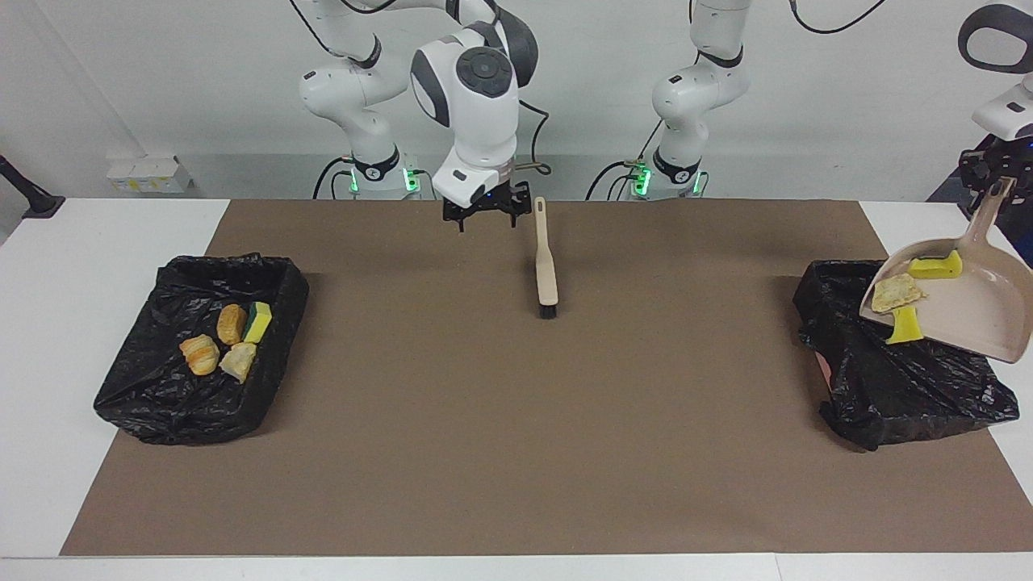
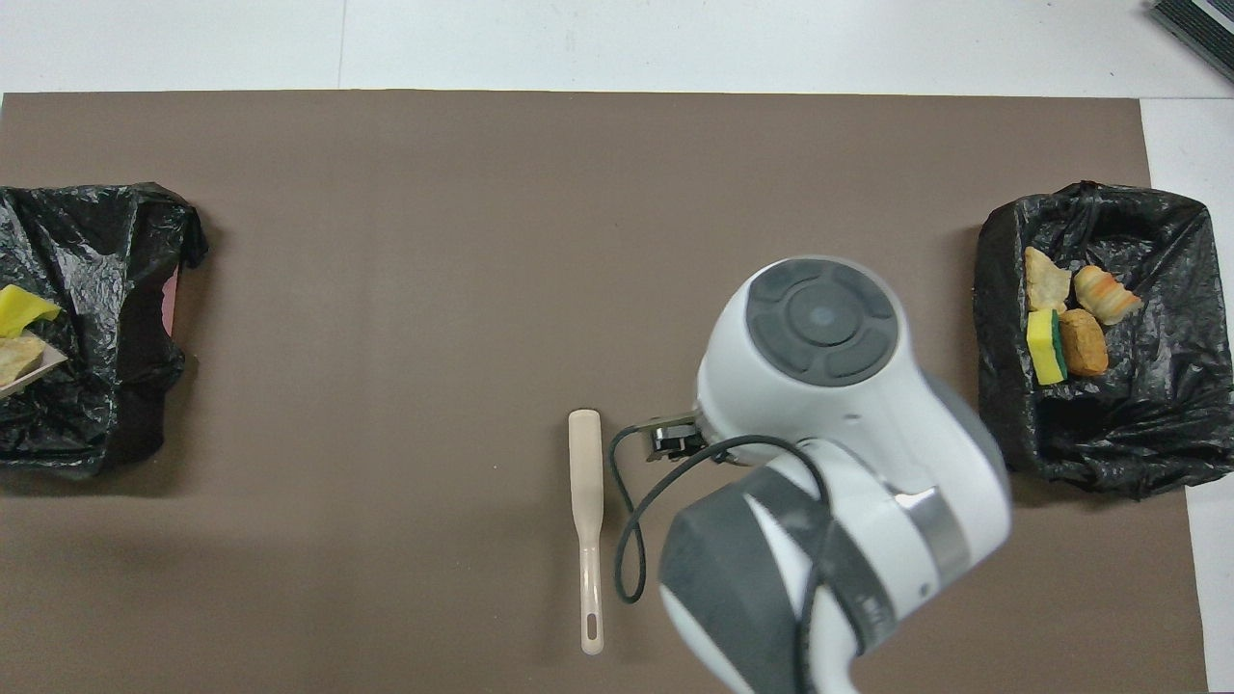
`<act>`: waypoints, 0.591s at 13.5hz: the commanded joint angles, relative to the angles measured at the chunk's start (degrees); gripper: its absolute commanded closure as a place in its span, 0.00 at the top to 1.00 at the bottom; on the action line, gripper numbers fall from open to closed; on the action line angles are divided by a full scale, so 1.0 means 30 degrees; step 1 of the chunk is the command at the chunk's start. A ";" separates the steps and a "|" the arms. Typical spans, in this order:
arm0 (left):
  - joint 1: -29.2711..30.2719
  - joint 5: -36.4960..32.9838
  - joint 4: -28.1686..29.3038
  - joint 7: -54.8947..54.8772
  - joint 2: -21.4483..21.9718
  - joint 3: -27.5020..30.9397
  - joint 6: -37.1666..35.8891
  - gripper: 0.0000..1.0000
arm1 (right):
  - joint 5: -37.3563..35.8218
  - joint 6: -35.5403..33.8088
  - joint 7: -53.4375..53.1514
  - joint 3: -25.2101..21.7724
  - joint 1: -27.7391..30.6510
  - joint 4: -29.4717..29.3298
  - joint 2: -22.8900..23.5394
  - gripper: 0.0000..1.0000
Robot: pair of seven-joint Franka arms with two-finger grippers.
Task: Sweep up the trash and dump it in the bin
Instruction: 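Set the brush on the table and withdraw the right gripper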
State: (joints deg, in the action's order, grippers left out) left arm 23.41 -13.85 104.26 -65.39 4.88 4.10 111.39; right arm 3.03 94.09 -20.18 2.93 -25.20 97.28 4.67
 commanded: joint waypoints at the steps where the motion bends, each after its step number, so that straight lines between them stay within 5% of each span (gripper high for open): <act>1: -0.0216 -0.1906 -0.0769 -0.1050 -0.0512 -0.0250 -0.0187 0.00 | -0.0567 -0.1301 0.3460 0.0197 0.2269 -0.1342 -0.0091 1.00; 5: -0.2235 -0.5484 -0.1149 -0.1407 -0.0892 -0.0310 0.0486 0.00 | -0.0893 -0.1363 0.7658 -0.0591 0.5202 -0.1373 -0.0997 1.00; 8: -0.3669 -0.7273 -0.3280 -0.1788 -0.1973 -0.0310 0.0137 0.00 | -0.0979 -0.1363 0.8713 -0.2491 0.5997 -0.1373 -0.1293 1.00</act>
State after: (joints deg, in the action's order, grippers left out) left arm 15.12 -32.50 100.60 -69.09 2.37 2.44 112.64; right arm 0.87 91.06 3.00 -2.21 -8.42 93.21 1.80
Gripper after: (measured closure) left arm 0.674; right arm 0.000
